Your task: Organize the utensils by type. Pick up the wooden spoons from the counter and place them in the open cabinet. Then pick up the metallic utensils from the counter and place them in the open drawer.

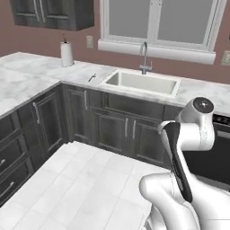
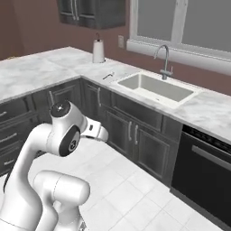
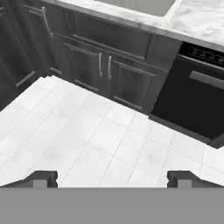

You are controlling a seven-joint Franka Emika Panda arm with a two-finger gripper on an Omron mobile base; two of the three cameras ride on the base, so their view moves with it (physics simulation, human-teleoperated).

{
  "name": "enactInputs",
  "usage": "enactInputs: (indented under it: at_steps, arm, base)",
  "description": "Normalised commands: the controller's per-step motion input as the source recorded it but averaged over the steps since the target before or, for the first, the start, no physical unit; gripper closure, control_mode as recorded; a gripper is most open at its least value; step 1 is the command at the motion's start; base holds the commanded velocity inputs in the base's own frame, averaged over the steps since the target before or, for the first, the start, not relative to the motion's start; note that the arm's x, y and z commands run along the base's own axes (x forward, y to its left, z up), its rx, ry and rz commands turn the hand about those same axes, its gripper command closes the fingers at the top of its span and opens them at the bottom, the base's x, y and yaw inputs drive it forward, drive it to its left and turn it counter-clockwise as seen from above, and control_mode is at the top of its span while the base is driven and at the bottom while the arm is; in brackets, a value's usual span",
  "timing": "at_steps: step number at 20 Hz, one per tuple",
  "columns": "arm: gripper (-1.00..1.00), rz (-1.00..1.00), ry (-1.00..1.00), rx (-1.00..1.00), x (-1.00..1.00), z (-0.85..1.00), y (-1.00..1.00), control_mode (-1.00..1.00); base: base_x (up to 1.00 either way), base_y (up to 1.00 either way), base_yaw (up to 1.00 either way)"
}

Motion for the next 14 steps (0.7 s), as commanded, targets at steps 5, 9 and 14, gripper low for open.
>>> enactInputs:
  at_steps: [5,9,14]
  arm:
    - [-1.0,0.0,0.0,0.0,0.0,0.0,0.0,1.0]
    - [-1.0,0.0,0.0,0.0,0.0,0.0,0.0,1.0]
    - [-1.0,0.0,0.0,0.0,0.0,0.0,0.0,1.0]
  base:
    - [1.0,0.48,-0.43]
    - [0.97,0.53,-0.4]
    - [0.85,0.72,-0.27]
